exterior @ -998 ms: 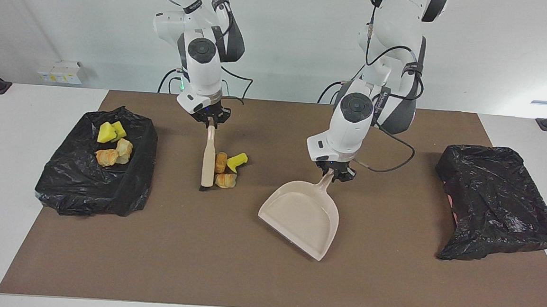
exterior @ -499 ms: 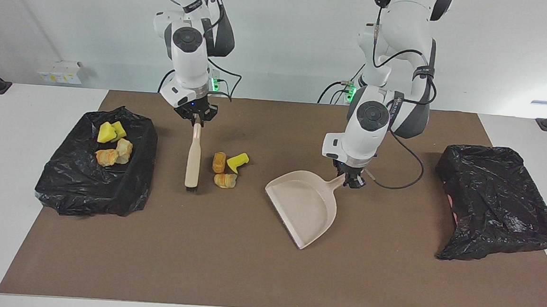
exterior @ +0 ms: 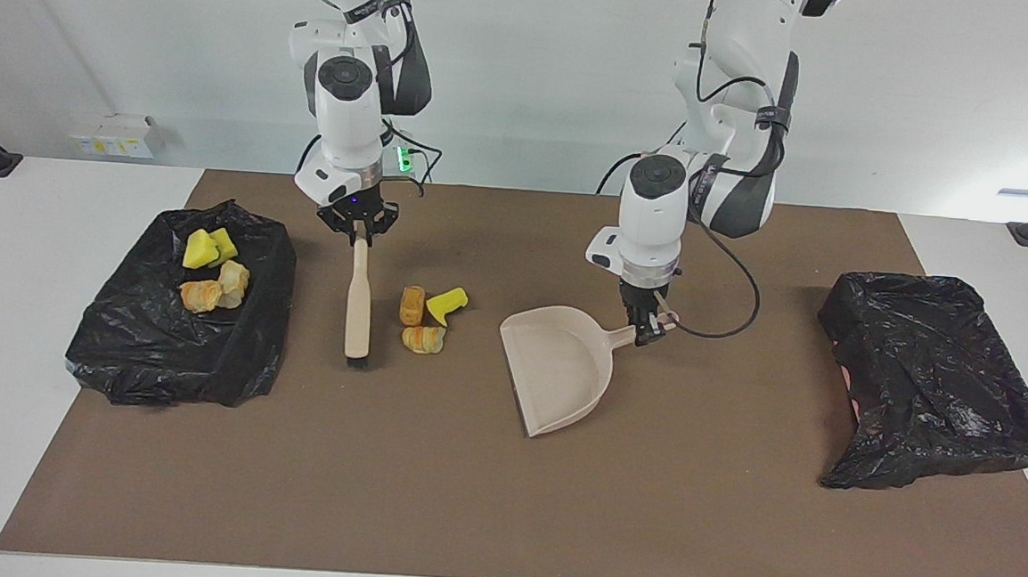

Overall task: Sweep and dump trash in bin
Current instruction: 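Sweep the bread and sponge into the dustpan with the right gripper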

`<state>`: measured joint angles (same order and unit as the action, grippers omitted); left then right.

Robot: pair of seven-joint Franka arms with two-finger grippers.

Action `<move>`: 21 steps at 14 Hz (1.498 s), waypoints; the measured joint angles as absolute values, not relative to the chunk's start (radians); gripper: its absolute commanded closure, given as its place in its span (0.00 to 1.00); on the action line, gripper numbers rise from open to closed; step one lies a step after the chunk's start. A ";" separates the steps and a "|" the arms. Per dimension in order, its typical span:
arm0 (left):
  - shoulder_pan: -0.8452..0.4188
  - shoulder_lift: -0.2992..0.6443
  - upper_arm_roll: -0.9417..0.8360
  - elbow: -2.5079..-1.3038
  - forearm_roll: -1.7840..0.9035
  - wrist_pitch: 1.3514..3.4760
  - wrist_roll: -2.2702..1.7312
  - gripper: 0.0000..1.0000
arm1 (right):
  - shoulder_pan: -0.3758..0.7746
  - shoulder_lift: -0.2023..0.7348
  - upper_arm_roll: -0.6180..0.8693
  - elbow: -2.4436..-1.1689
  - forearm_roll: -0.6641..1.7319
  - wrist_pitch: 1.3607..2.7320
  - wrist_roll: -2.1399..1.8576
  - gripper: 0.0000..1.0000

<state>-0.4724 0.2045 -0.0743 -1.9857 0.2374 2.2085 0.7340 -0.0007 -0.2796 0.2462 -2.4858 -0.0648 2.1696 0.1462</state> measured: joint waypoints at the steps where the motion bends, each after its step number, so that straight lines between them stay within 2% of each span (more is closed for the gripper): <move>1: -0.493 0.193 -0.075 -1.995 0.239 2.200 0.737 1.00 | 0.004 -0.285 0.248 -2.498 -0.065 2.173 0.146 1.00; 5: -0.527 0.170 -0.077 -2.003 0.241 2.101 0.738 1.00 | 0.041 -0.274 0.250 -2.519 -0.063 2.197 0.149 1.00; 9: -0.534 0.154 -0.077 -2.004 0.241 2.033 0.739 1.00 | 0.135 -0.218 0.253 -2.523 -0.054 2.222 0.255 1.00; 14: -0.595 0.151 -0.079 -2.016 0.242 2.028 0.740 1.00 | 0.215 -0.205 0.254 -2.513 0.120 2.223 0.250 1.00; 18: -0.619 0.148 -0.079 -2.032 0.242 2.031 0.736 1.00 | 0.301 -0.121 0.256 -2.429 0.249 2.232 0.250 1.00; 21: -0.619 0.143 -0.076 -2.057 0.242 2.074 0.738 1.00 | 0.323 -0.084 0.256 -2.359 0.358 2.211 0.248 1.00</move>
